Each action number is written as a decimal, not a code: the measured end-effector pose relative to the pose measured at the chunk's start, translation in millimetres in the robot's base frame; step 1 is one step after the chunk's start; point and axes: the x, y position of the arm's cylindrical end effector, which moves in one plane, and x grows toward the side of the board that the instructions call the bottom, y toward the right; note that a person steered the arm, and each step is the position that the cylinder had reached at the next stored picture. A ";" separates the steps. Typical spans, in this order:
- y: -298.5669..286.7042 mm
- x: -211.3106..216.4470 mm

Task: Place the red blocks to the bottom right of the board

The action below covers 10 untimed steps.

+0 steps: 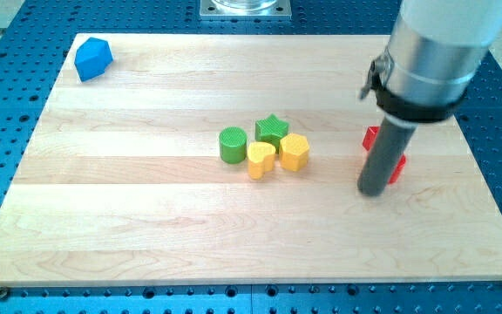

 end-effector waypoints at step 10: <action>32.4 -137.1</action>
